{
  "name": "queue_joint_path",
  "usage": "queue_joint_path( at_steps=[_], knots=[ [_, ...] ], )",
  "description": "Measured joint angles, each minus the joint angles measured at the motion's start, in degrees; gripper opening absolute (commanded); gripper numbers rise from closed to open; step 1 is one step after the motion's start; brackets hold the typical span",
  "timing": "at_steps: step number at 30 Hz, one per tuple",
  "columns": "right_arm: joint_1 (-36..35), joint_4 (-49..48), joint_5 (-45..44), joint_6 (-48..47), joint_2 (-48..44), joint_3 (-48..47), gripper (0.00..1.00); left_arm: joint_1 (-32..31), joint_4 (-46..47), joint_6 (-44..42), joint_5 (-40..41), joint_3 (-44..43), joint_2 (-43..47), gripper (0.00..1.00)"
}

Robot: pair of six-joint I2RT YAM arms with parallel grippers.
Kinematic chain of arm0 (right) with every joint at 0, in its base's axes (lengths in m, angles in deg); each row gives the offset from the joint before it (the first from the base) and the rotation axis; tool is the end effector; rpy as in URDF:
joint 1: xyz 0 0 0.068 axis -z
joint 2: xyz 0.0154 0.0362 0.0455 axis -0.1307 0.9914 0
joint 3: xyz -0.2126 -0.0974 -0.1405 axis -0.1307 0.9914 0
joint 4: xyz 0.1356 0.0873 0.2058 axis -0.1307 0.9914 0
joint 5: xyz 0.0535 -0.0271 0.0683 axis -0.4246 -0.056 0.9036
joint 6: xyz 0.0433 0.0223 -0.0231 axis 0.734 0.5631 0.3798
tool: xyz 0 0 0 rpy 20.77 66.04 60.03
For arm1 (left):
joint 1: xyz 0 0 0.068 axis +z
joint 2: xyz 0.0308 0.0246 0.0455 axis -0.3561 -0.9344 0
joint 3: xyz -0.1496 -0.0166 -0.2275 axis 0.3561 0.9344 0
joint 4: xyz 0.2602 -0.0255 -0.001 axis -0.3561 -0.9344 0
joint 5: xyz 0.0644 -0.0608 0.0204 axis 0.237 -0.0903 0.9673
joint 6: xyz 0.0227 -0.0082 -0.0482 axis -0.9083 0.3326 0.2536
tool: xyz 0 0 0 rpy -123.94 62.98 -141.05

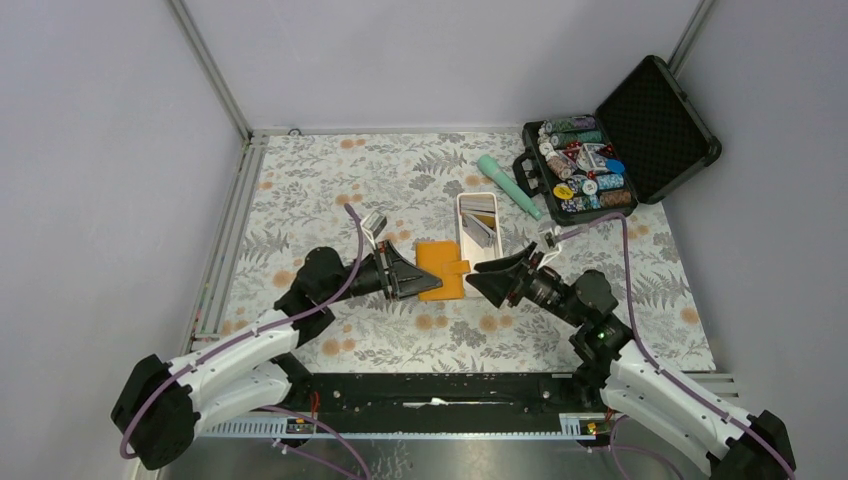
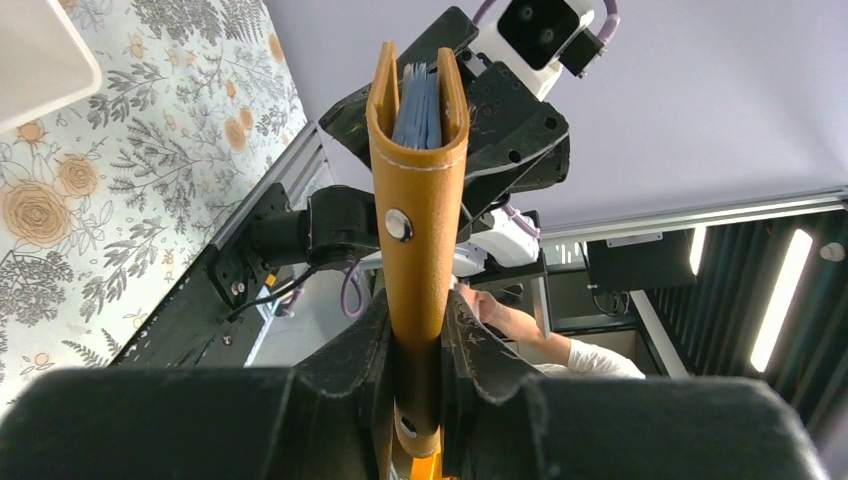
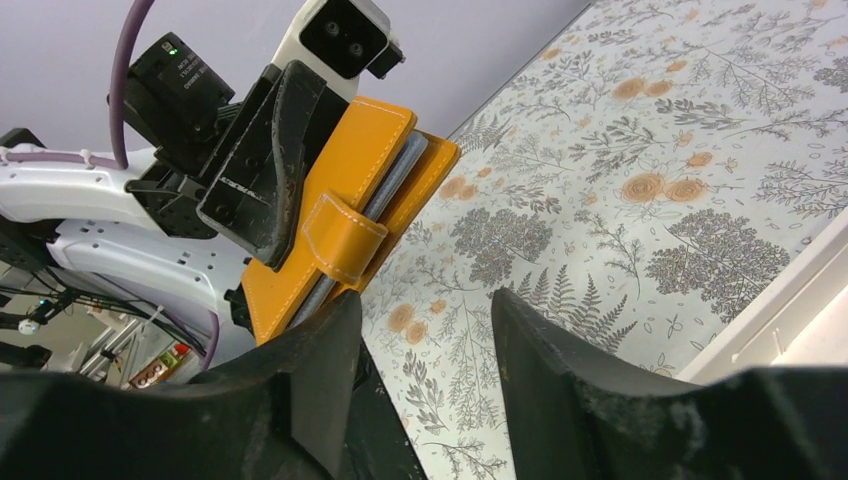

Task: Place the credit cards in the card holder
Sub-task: Close the card holder at the center of the board.

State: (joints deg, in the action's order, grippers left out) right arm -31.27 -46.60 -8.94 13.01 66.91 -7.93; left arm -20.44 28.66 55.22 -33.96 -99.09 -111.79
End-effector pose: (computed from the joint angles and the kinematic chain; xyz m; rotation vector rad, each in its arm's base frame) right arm 0.1172 0.1088 0.2693 -0.3540 1.4355 1.2742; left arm 0.1435 -0.1519 0.2681 -0.0539 1.9882 -1.9665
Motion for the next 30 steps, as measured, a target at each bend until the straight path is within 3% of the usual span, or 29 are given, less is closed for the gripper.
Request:
queue_joint_path(
  at_steps=[6, 15, 22, 30],
  knots=[
    [0.00, -2.21, 0.55, 0.07, 3.67, -0.04, 0.19, 0.02, 4.83, 2.25, -2.14, 0.96, -2.69, 0.00],
    [0.00, 3.82, -3.91, -2.58, -0.07, -1.38, 0.00, 0.02, 6.10, 2.14, -2.43, 1.01, -4.09, 0.00],
    [0.00, 11.63, -7.65, -6.51, -2.93, -5.09, 0.03, 0.07, -0.28, -1.97, -1.84, 0.94, -2.73, 0.00],
    [0.00, 15.39, -7.87, -5.73, -1.36, -7.76, 0.42, 0.07, -5.20, -5.29, -0.85, 0.85, -1.68, 0.00]
  ],
)
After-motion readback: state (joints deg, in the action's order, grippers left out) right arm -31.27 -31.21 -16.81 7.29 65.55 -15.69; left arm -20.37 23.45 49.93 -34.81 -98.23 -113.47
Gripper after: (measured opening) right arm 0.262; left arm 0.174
